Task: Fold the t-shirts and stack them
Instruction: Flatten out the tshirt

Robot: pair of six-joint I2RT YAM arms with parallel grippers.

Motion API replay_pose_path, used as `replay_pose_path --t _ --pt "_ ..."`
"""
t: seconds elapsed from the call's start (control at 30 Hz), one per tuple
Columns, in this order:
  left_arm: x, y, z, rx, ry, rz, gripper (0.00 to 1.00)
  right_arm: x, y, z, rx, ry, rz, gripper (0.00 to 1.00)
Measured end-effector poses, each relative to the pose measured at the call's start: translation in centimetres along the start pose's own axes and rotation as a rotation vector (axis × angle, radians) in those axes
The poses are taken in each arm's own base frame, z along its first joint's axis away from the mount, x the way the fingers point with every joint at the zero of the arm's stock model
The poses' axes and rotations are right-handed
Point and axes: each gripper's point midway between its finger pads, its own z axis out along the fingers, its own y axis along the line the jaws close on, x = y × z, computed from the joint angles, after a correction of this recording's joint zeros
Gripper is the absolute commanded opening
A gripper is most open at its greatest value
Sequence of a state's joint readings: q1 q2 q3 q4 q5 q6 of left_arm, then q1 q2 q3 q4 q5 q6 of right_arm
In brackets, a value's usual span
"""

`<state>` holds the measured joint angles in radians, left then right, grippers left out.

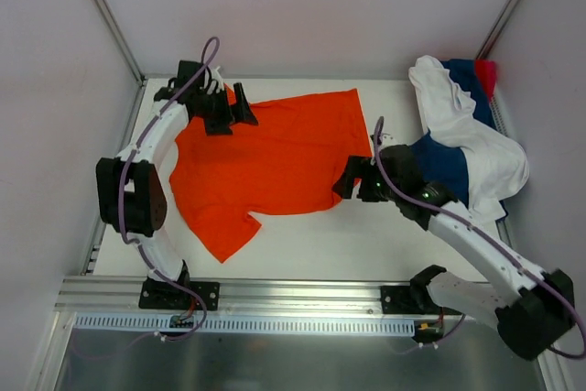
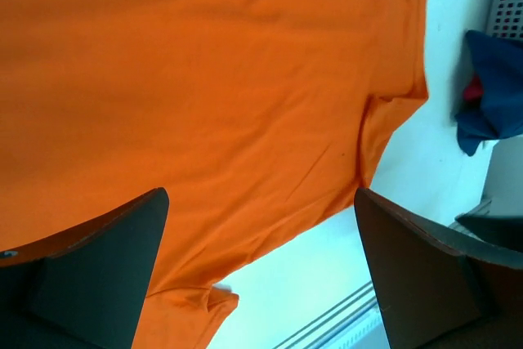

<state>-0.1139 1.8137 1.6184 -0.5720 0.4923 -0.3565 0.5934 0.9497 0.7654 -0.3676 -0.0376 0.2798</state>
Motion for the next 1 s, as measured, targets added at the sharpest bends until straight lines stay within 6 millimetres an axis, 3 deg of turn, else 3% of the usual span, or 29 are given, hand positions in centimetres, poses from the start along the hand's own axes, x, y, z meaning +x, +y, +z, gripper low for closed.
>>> replay_pose_path --t 0.13,0.27,0.47,0.73,0.87,1.0 --pt "6.4 1.9 -0.9 -0.052 0.066 -0.029 0.99 -0.3 -0.2 5.1 -0.007 0.096 0.056 0.85" --pt "8.9 0.9 -1.8 -0.024 0.045 -0.003 0.99 -1.6 0.1 7.1 -0.019 0.107 0.062 0.83" --pt "12.5 -0.1 -5.0 0.035 -0.047 0.037 0.99 -4.4 -0.3 9.8 -0.008 0.078 0.046 0.82" --pt "15.5 0.3 -6.4 0.080 -0.115 0.044 0.99 -4.1 -2.7 14.5 0.086 0.123 0.026 0.81" --pt "15.0 -0.8 -7.5 0.124 -0.174 0.076 0.99 -3.7 -4.9 16.5 0.177 0.132 0.021 0.81" --pt "14.3 -1.6 -7.9 0.157 -0.210 0.092 0.99 -3.7 -6.4 17.1 0.240 0.125 0.022 0.81"
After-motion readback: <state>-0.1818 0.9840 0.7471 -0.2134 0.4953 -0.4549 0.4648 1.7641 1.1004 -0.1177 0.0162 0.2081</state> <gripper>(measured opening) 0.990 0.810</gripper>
